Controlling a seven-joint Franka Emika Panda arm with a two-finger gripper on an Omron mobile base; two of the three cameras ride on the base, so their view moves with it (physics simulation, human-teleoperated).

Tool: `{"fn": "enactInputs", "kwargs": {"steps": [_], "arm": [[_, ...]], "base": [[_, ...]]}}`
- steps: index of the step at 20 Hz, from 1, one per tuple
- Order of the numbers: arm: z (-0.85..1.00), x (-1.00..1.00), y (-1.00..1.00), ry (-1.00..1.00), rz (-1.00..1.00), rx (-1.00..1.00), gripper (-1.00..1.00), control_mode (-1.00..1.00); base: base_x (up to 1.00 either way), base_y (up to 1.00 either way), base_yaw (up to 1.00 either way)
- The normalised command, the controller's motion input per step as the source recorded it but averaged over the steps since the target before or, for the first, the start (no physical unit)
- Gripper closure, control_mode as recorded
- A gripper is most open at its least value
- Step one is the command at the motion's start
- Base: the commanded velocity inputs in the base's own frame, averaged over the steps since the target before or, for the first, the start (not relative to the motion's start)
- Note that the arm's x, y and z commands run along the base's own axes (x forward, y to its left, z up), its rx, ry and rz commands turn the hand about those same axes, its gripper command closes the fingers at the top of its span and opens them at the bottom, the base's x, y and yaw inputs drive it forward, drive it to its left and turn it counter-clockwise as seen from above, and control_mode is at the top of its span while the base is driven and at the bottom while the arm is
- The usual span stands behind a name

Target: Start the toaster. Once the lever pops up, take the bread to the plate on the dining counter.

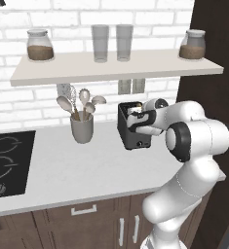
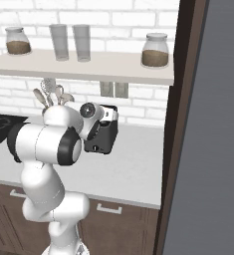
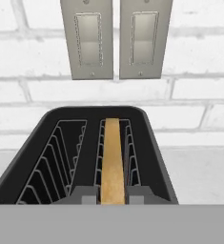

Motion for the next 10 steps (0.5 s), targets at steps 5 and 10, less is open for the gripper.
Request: {"fn": "enactInputs", "kwargs": {"steps": [5,10], "arm": [[0.00,0.00,0.00,0.00,0.00,0.00,1.00,-1.00],[0.00,0.00,0.00,0.00,0.00,0.00,1.00,-1.00]], "base": [[0.00,0.00,0.00],[0.00,0.00,0.00]]}}
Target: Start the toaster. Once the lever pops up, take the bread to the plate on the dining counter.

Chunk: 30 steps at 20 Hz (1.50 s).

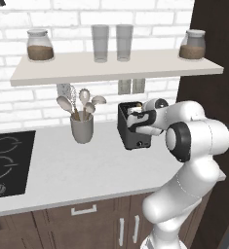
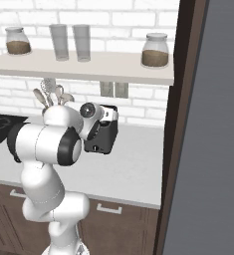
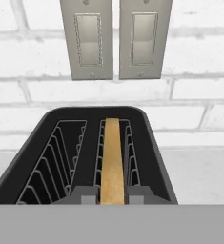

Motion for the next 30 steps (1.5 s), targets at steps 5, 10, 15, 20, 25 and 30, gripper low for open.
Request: {"fn": "enactInputs", "kwargs": {"steps": [5,10,15,20,25,30], "arm": [[0.03,-0.06,0.00,-0.08,0.00,0.00,1.00,-1.00],[0.29,-0.12,0.00,-0.16,0.00,0.00,1.00,-1.00],[0.59,-0.10,0.00,-0.05,0.00,0.00,1.00,-1.00],[0.74,-0.12,0.00,0.01,0.00,0.00,1.00,-1.00],[0.58,-0.50,0.00,0.06,0.00,0.00,1.00,-1.00],[0.31,-0.65,0.08,0.03,-0.01,-0.03,1.00,-1.00]], "base": [[0.00,0.00,0.00],[0.00,0.00,0.00],[0.00,0.00,0.00],[0.00,0.00,0.00],[0.00,0.00,0.00],[0.00,0.00,0.00]]}}
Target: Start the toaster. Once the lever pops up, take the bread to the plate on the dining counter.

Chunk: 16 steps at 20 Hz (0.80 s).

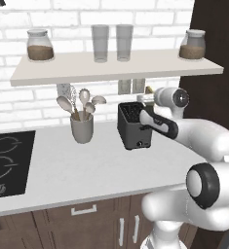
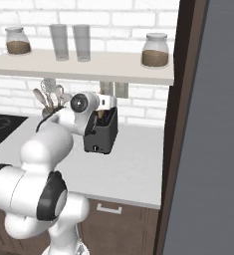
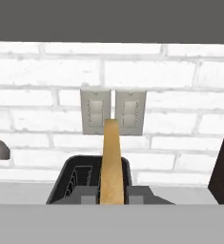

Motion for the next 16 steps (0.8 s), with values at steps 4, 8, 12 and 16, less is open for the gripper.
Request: {"fn": "enactInputs", "kwargs": {"steps": [4,8,12,16], "arm": [[0.35,-0.66,0.24,0.03,-0.02,-0.04,1.00,-1.00],[0.25,-0.80,0.27,0.04,-0.03,-0.04,1.00,-1.00],[0.08,-0.86,0.28,0.06,-0.06,0.00,1.00,-1.00],[0.01,-0.82,0.04,0.05,-0.04,0.00,1.00,-1.00]], "base": [[0.00,0.00,0.00],[0.00,0.00,0.00],[0.00,0.00,0.00],[0.00,0.00,0.00]]}}
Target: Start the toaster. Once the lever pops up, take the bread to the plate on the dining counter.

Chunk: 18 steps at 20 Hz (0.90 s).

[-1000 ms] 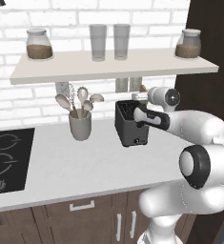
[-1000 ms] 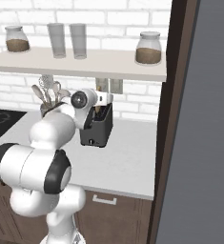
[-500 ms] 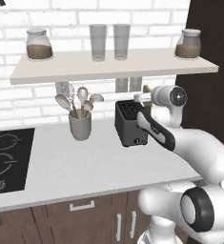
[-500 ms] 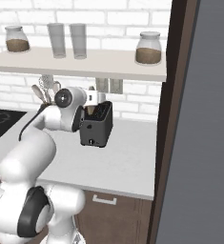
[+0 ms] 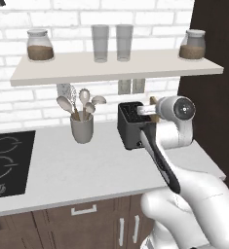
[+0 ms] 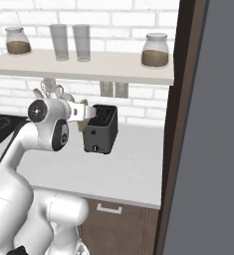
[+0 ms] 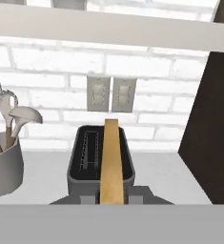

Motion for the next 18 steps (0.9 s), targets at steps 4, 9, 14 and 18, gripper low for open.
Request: {"fn": "enactInputs", "kwargs": {"steps": [4,9,14,18], "arm": [[0.20,-0.65,-0.05,0.09,0.00,0.00,1.00,-1.00],[0.27,-0.47,-0.09,0.10,0.01,0.00,1.00,-1.00],[0.00,-0.74,-0.13,0.02,0.01,0.00,1.00,-1.00],[0.00,-0.79,-0.11,0.00,0.00,0.00,1.00,-1.00]], "base": [[0.00,0.00,0.00],[0.00,0.00,0.00],[0.00,0.00,0.00],[0.00,0.00,0.00]]}}
